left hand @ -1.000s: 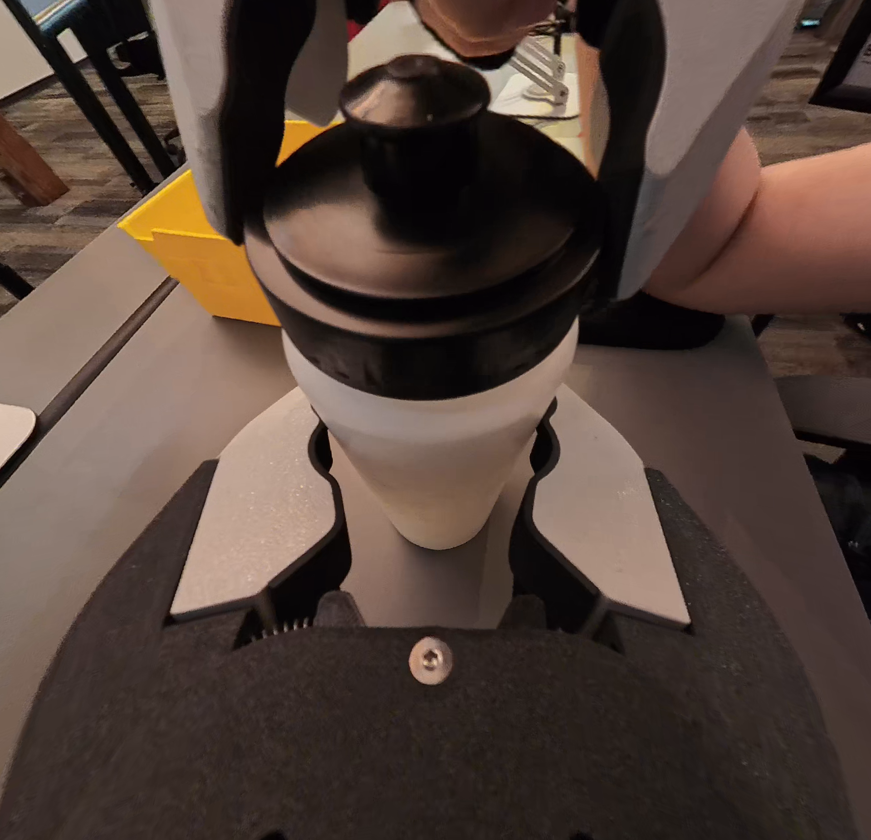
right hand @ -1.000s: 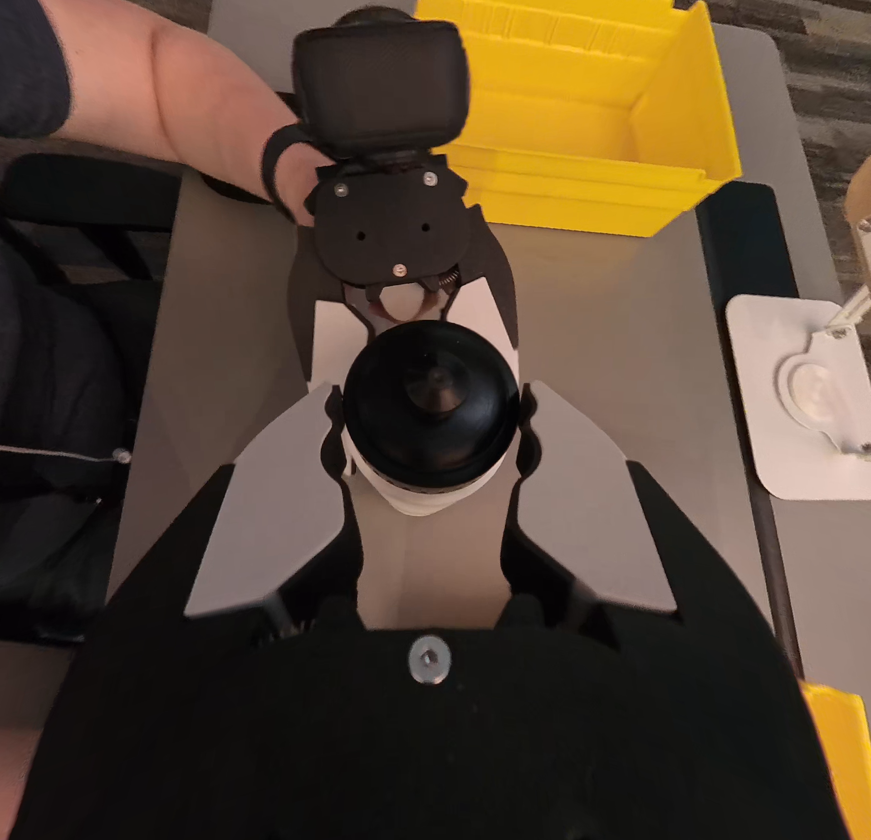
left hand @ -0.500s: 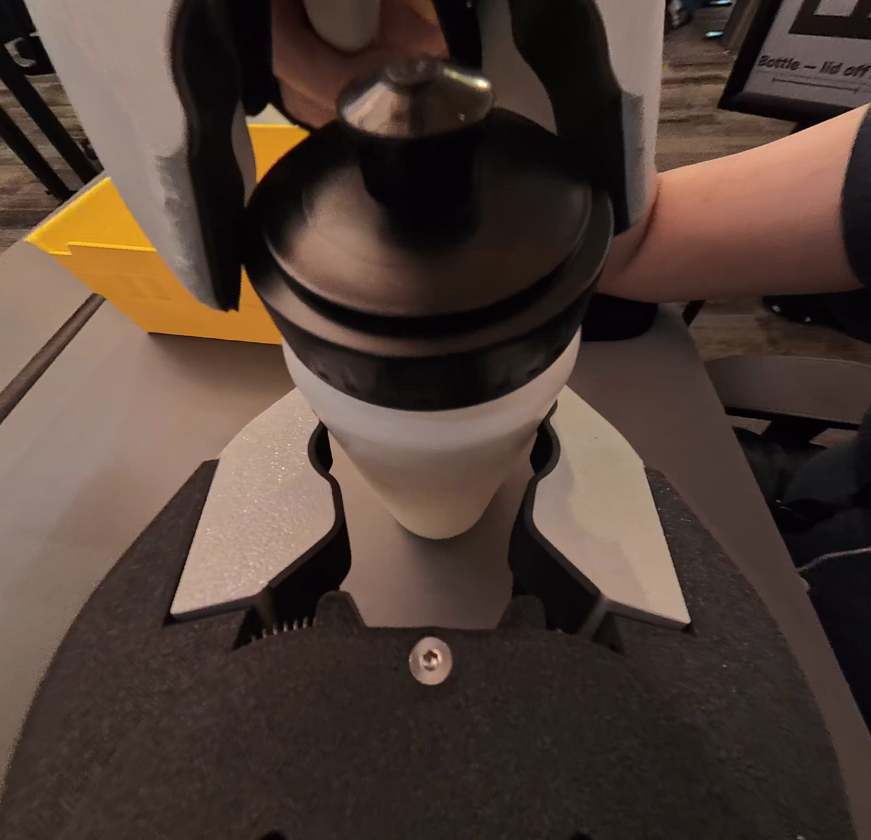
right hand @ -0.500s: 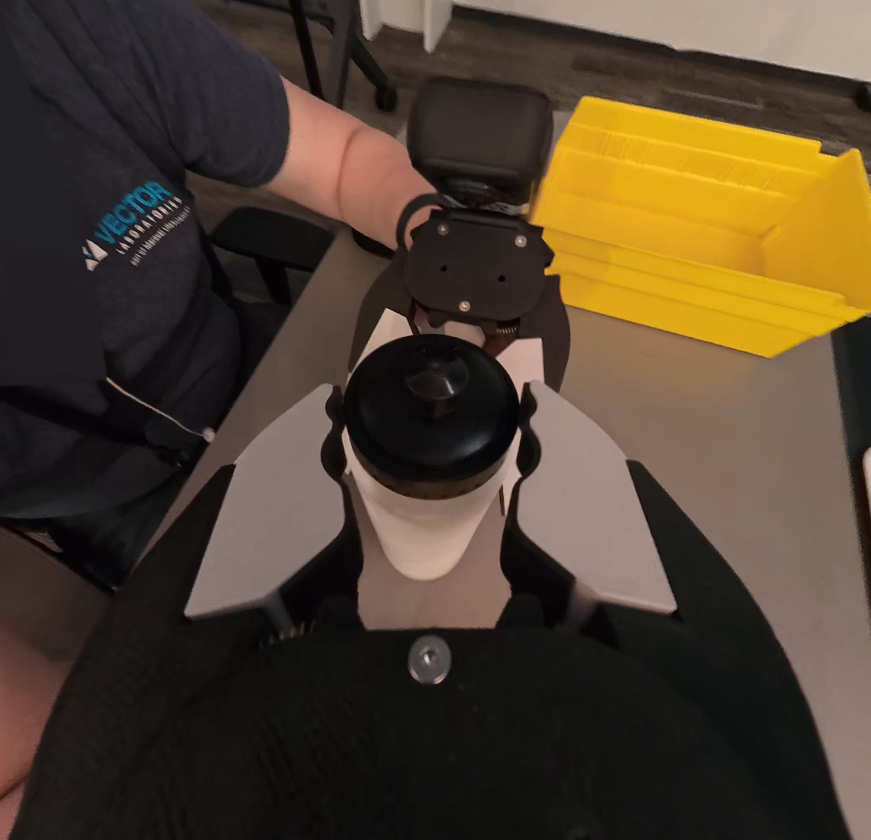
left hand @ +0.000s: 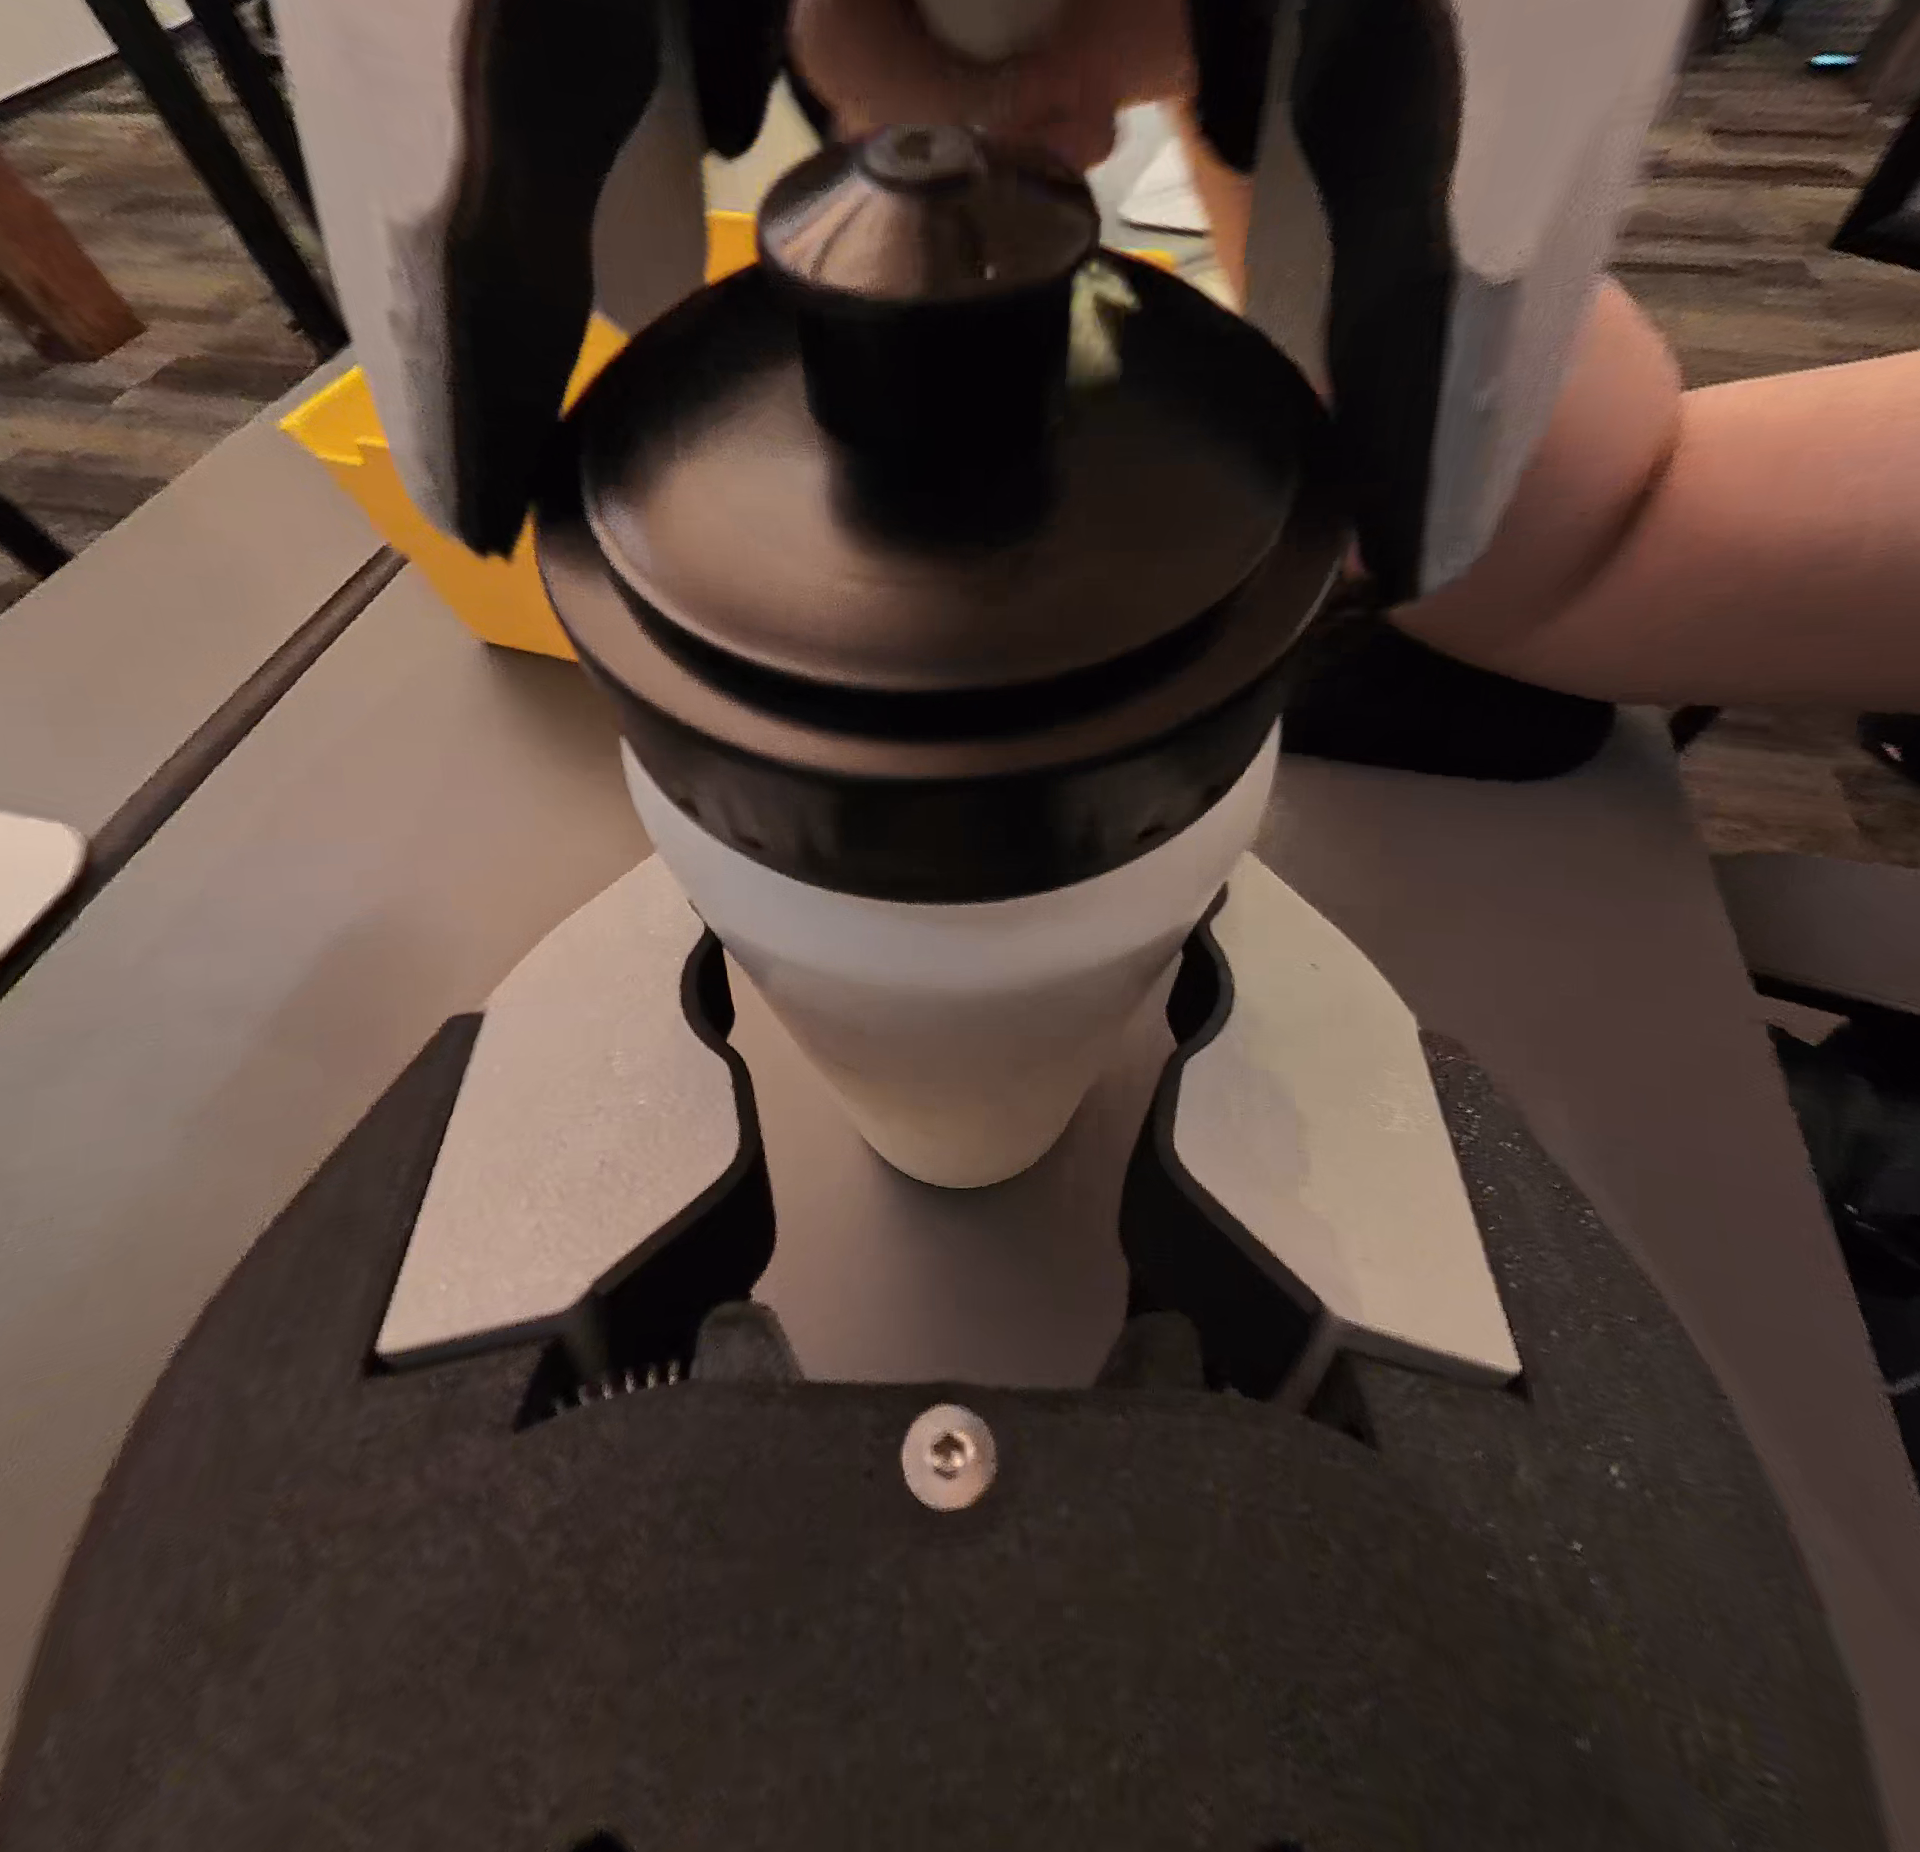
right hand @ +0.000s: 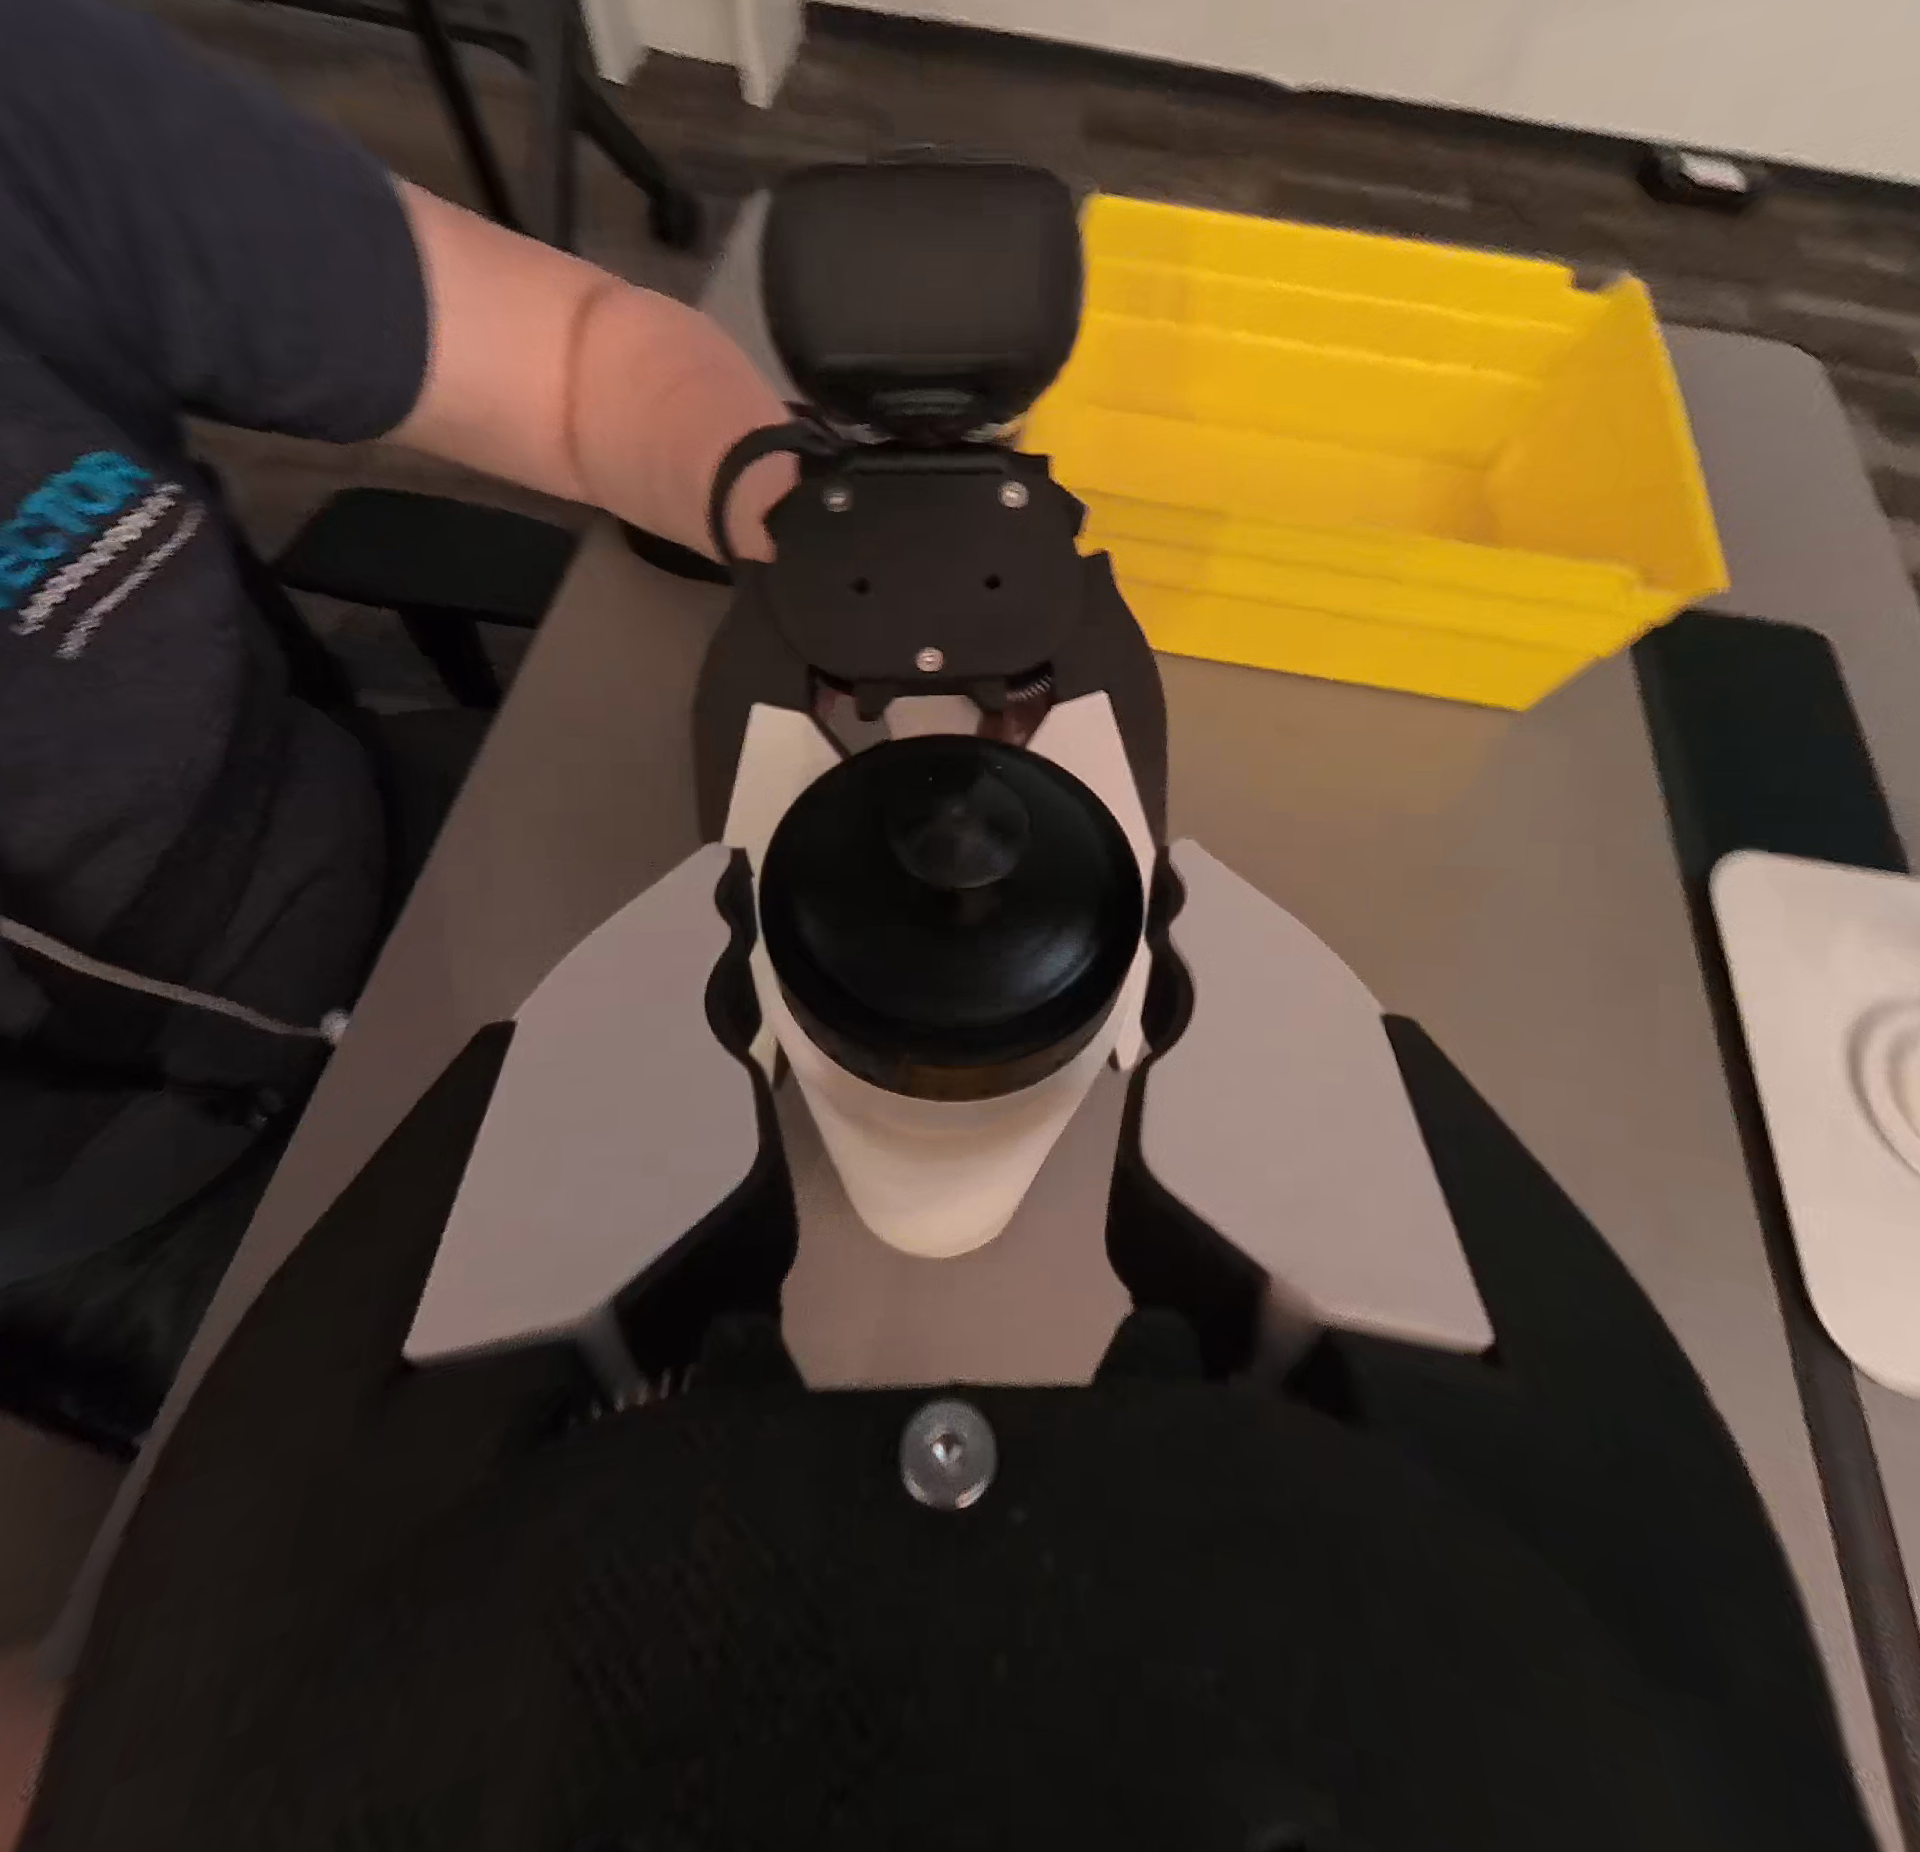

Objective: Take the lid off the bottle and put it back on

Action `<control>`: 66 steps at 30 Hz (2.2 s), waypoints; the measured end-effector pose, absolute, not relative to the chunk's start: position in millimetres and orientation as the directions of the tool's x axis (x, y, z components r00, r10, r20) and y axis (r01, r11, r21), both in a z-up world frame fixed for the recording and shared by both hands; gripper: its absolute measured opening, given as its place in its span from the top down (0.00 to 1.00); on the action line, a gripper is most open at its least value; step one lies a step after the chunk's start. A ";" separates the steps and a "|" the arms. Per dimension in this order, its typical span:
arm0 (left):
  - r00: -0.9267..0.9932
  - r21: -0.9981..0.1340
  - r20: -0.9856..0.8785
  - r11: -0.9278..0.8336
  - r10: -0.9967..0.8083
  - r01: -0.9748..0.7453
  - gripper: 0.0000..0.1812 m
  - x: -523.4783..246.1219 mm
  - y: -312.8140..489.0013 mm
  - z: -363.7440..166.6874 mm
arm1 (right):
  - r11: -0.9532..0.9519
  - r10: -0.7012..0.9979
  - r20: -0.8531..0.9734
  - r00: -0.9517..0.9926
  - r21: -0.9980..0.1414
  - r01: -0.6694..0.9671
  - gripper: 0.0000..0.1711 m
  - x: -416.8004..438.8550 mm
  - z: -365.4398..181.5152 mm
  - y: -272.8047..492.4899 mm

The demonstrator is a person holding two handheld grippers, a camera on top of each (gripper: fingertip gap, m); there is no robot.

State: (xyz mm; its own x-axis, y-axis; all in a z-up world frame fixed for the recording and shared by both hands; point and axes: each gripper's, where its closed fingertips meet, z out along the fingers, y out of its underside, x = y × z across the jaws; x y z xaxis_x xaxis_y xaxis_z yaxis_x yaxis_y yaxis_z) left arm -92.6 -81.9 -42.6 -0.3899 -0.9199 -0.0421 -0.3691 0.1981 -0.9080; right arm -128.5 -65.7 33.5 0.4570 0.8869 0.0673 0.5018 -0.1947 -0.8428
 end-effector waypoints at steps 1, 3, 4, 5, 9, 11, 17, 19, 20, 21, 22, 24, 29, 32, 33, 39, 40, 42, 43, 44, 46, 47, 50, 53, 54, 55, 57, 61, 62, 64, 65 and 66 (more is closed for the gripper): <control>-0.362 -0.905 -0.056 0.200 -0.931 -0.375 0.54 -91.9 -76.7 -42.5 | -0.223 0.857 0.075 0.509 -0.838 0.499 0.56 -128.5 36.1 -61.3; -0.318 -0.898 -0.084 0.210 -0.944 -0.386 0.54 -90.9 -69.6 -42.6 | -0.280 0.791 0.065 0.608 -0.845 0.455 0.56 -131.8 43.9 -54.2; -0.302 -0.895 -0.088 0.209 -0.949 -0.394 0.54 -90.7 -67.7 -42.8 | -0.314 0.761 0.042 0.647 -0.849 0.425 0.56 -134.5 46.1 -52.5; -0.287 -0.893 -0.087 0.203 -0.954 -0.403 0.54 -90.6 -66.3 -42.9 | -0.344 0.730 0.039 0.682 -0.842 0.416 0.55 -134.8 45.3 -50.5; -0.252 -0.882 -0.070 0.178 -0.965 -0.436 0.54 -92.0 -63.9 -43.8 | -0.412 0.641 0.089 0.762 -0.797 0.440 0.61 -124.7 36.0 -44.3; -0.259 -0.872 -0.075 0.190 -0.963 -0.451 0.54 -93.7 -65.8 -44.4 | -0.410 0.656 0.087 0.750 -0.793 0.450 0.61 -125.0 36.0 -46.6; -0.299 -0.839 -0.082 0.228 -0.951 -0.494 0.54 -99.5 -74.8 -46.2 | -0.338 0.780 0.058 0.623 -0.799 0.497 0.62 -129.0 36.4 -60.2; -0.309 -0.840 -0.079 0.230 -0.948 -0.492 0.54 -99.9 -74.7 -46.3 | -0.301 0.811 0.057 0.582 -0.813 0.499 0.62 -130.6 36.8 -60.6; -0.315 -0.840 -0.077 0.232 -0.946 -0.490 0.54 -100.2 -74.8 -46.3 | -0.285 0.826 0.053 0.561 -0.821 0.495 0.62 -131.3 37.1 -60.7; -0.324 -0.840 -0.077 0.236 -0.943 -0.488 0.54 -100.4 -75.5 -46.3 | -0.259 0.844 0.056 0.534 -0.829 0.495 0.62 -132.2 37.3 -61.5; -0.338 -0.841 -0.076 0.242 -0.938 -0.484 0.54 -100.9 -77.0 -46.3 | -0.239 0.862 0.049 0.504 -0.838 0.490 0.62 -133.2 37.5 -63.1; -0.365 -0.842 -0.072 0.253 -0.928 -0.477 0.54 -101.8 -80.8 -46.5 | -0.188 0.897 0.052 0.438 -0.854 0.485 0.62 -134.9 38.0 -67.5; -0.378 -0.848 -0.060 0.247 -0.924 -0.469 0.54 -101.6 -79.6 -46.5 | -0.145 0.927 0.027 0.373 -0.894 0.424 0.63 -135.9 39.3 -66.5; -0.361 -0.847 -0.048 0.229 -0.931 -0.479 0.54 -101.0 -77.1 -46.9 | -0.181 0.921 -0.027 0.388 -0.913 0.366 0.66 -134.9 41.4 -60.3; -0.356 -0.847 -0.046 0.225 -0.933 -0.481 0.54 -100.8 -76.4 -46.9 | -0.193 0.918 -0.041 0.395 -0.915 0.355 0.66 -134.5 41.7 -58.9; -0.268 -0.844 -0.046 0.181 -0.962 -0.504 0.54 -99.0 -61.2 -46.8 | -0.275 0.838 -0.060 0.542 -0.905 0.325 0.57 -131.0 47.4 -47.1; -0.254 -0.844 -0.044 0.172 -0.966 -0.508 0.54 -98.7 -59.1 -46.8 | -0.288 0.809 -0.033 0.587 -0.892 0.347 0.57 -128.5 45.4 -43.5; -0.232 -0.844 -0.040 0.157 -0.972 -0.513 0.54 -98.5 -56.5 -46.9 | -0.325 0.763 0.014 0.647 -0.856 0.402 0.57 -125.8 37.7 -40.6; -0.228 -0.843 -0.039 0.154 -0.973 -0.516 0.54 -98.6 -56.2 -46.9 | -0.355 0.744 0.017 0.668 -0.837 0.417 0.57 -125.6 33.5 -40.7; -0.226 -0.842 -0.039 0.154 -0.973 -0.517 0.54 -98.8 -56.2 -46.9 | -0.372 0.726 0.029 0.687 -0.823 0.428 0.58 -124.6 31.2 -39.6; -0.234 -0.842 -0.044 0.162 -0.971 -0.515 0.54 -99.1 -57.1 -46.8 | -0.376 0.718 0.042 0.695 -0.816 0.438 0.58 -125.1 31.3 -40.0; -0.246 -0.842 -0.047 0.171 -0.968 -0.511 0.54 -99.0 -58.8 -46.7 | -0.373 0.726 0.045 0.686 -0.812 0.449 0.58 -125.1 31.1 -41.7; -0.320 -0.842 -0.056 0.217 -0.946 -0.494 0.54 -100.6 -70.4 -46.5 | -0.329 0.797 0.045 0.602 -0.804 0.495 0.58 -127.2 31.1 -54.1; -0.393 -0.839 -0.087 0.280 -0.916 -0.466 0.54 -102.9 -83.4 -45.9 | -0.202 0.888 0.082 0.453 -0.814 0.544 0.58 -131.9 32.1 -71.3; -0.412 -0.839 -0.098 0.297 -0.906 -0.455 0.54 -103.5 -86.8 -45.7 | -0.156 0.911 0.093 0.402 -0.824 0.544 0.58 -133.5 32.8 -76.5; -0.418 -0.839 -0.097 0.300 -0.903 -0.454 0.54 -103.8 -88.7 -45.6 | -0.135 0.924 0.087 0.372 -0.836 0.532 0.58 -134.1 33.3 -79.4; -0.436 -0.842 -0.070 0.288 -0.897 -0.457 0.54 -105.0 -91.9 -46.2 | -0.129 0.939 0.056 0.338 -0.857 0.499 0.58 -134.8 34.1 -80.9; -0.474 -0.847 -0.030 0.274 -0.880 -0.455 0.54 -107.6 -97.0 -47.1 | -0.114 0.965 0.004 0.264 -0.894 0.433 0.58 -138.8 34.9 -83.4; -0.484 -0.849 -0.028 0.276 -0.875 -0.451 0.54 -107.8 -98.1 -47.2 | -0.103 0.969 0.005 0.246 -0.899 0.425 0.58 -139.3 35.2 -84.4; -0.497 -0.849 -0.023 0.279 -0.867 -0.448 0.54 -108.6 -99.7 -47.2 | -0.092 0.976 -0.001 0.219 -0.909 0.408 0.58 -140.2 35.6 -86.1; -0.505 -0.849 -0.022 0.283 -0.863 -0.447 0.54 -109.3 -100.4 -47.3 | -0.090 0.978 -0.004 0.209 -0.912 0.401 0.59 -140.8 35.8 -86.7; -0.516 -0.849 -0.025 0.291 -0.856 -0.442 0.54 -110.2 -101.5 -47.2 | -0.081 0.980 -0.002 0.197 -0.914 0.397 0.59 -141.8 36.0 -87.9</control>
State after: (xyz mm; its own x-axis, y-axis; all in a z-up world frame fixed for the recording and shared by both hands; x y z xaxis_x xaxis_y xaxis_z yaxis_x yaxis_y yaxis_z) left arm -110.2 -101.5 -47.2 -0.5157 -0.8564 -0.0246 -0.4422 0.2906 -0.8485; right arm -141.8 -87.9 36.0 0.1968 0.9804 -0.0019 0.3967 -0.0814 -0.9143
